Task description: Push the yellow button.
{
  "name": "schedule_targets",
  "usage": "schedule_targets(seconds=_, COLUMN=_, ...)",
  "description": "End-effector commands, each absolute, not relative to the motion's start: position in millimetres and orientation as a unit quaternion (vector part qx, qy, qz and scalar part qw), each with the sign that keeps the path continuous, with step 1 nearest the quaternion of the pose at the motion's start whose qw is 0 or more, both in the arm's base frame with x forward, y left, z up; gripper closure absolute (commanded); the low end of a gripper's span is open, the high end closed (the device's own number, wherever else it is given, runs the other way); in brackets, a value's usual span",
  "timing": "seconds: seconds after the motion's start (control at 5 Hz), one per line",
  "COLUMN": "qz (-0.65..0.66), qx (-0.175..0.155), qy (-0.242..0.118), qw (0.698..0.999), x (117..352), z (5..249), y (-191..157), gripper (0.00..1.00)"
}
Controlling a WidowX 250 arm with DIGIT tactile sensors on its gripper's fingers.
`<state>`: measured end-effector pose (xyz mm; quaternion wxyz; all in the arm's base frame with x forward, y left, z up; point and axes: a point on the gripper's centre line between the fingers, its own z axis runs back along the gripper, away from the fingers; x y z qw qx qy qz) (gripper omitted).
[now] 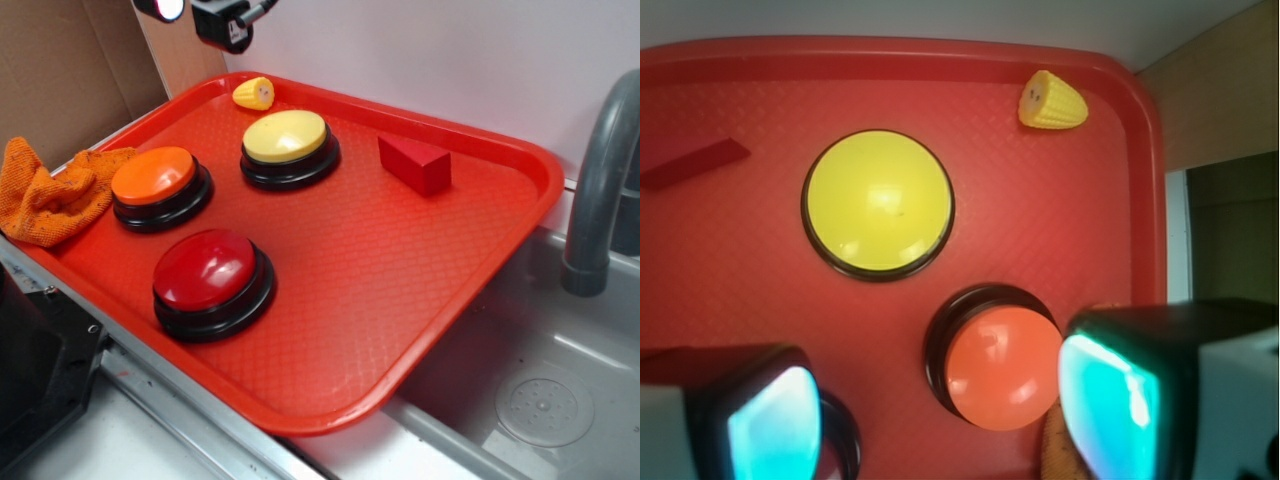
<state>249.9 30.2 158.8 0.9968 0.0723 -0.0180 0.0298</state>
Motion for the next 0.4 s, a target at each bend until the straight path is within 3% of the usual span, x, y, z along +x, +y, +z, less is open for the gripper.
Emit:
schedule_targets(seconds=0.0, qz=0.029, qx=0.088, qy=-0.076, qw=0.993, x=246.9, z=198.2, y=23.7, gripper=0.0)
schedule_targets(seconds=0.2, qz=0.016, qx=0.073, qy=-0.097, qw=0.992, x=237.8, z=203.5, y=22.1, gripper=0.0)
